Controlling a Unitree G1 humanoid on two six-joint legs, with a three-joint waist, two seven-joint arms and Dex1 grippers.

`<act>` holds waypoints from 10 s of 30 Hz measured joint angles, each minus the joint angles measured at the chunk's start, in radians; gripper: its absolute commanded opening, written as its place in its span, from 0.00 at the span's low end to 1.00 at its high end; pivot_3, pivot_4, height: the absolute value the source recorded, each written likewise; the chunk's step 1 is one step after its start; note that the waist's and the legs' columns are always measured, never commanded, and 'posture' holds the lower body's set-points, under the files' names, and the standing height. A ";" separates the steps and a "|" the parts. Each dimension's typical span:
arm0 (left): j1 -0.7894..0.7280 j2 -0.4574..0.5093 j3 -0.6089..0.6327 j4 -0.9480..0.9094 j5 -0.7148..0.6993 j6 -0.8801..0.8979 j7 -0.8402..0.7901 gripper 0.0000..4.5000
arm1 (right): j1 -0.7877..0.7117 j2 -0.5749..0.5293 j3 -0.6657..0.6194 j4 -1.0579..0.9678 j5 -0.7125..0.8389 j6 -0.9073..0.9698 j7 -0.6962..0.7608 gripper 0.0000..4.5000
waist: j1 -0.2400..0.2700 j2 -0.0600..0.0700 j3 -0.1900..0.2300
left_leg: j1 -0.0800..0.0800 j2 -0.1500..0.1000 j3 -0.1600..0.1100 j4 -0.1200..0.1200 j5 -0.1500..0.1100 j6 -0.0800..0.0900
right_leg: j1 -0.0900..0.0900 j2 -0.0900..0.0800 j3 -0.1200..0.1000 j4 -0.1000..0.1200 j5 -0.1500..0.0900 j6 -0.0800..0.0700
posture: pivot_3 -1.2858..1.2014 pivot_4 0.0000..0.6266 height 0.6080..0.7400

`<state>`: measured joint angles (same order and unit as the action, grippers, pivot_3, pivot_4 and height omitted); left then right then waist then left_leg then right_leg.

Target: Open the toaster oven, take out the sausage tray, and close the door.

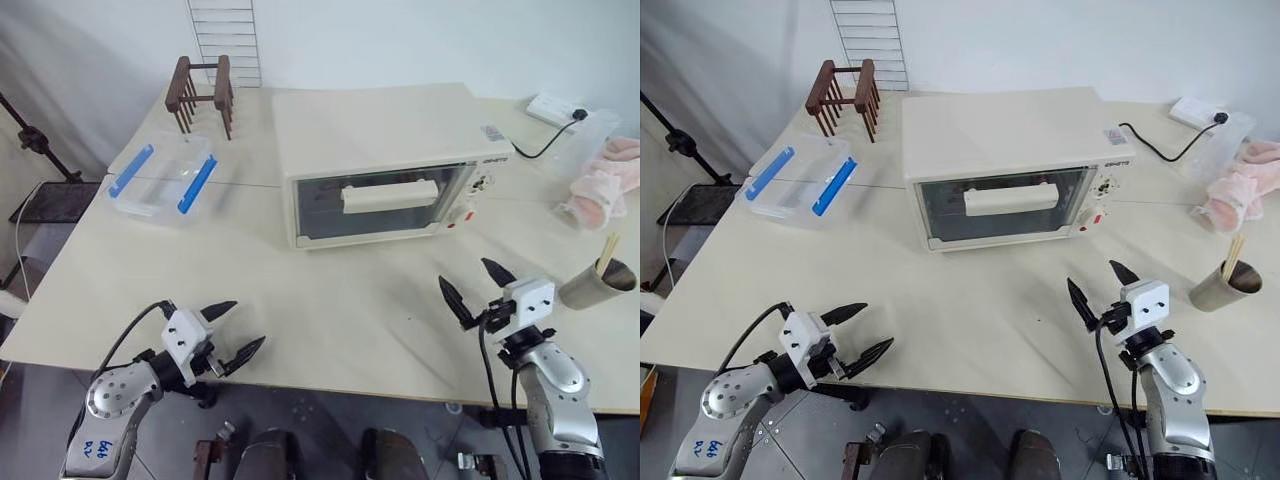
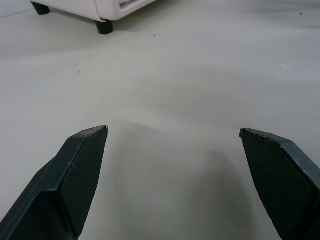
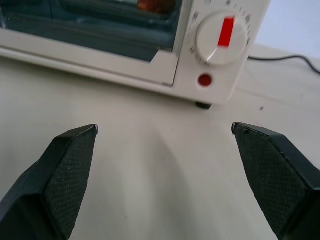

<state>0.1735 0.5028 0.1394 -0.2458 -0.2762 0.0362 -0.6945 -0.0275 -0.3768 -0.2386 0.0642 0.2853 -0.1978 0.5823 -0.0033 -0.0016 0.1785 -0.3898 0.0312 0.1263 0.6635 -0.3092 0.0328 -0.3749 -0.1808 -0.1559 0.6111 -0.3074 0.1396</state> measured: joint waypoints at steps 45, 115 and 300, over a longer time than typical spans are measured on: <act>-0.426 0.055 0.149 0.171 -0.426 0.330 -0.210 0.60 | -0.160 -0.182 0.149 -0.179 0.107 0.068 0.465 1.00 | -0.028 -0.001 0.000 | 0.000 0.000 0.003 0.001 0.000 -0.002 | -0.001 0.005 -0.001 0.000 0.000 0.000 | 0.52 0.24 1.00; -0.324 -0.070 0.094 0.054 -0.259 0.192 -0.124 1.00 | -0.750 -0.053 0.556 0.370 -0.947 -0.151 -0.378 0.96 | -0.036 -0.003 0.002 | 0.000 0.003 0.001 0.005 0.003 -0.002 | -0.003 0.003 0.002 0.008 0.000 -0.001 | 0.52 0.24 1.00; 0.085 -0.394 0.685 -0.024 -1.667 0.845 0.706 0.00 | -0.288 -0.211 0.076 0.007 0.348 0.181 0.508 0.01 | -0.022 -0.007 0.002 | 0.000 0.004 -0.001 0.004 0.003 -0.005 | 0.000 0.014 0.031 -0.009 -0.002 -0.003 | 0.52 0.24 1.00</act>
<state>0.2589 0.1091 0.8248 -0.2702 -1.9430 0.8817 0.0113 -0.3159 -0.5878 -0.1626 0.0708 0.6337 -0.0165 1.0905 -0.0252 -0.0085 0.1804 -0.3897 0.0356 0.1254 0.6673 -0.3066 0.0283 -0.3745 -0.1667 -0.1246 0.6019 -0.3094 0.1365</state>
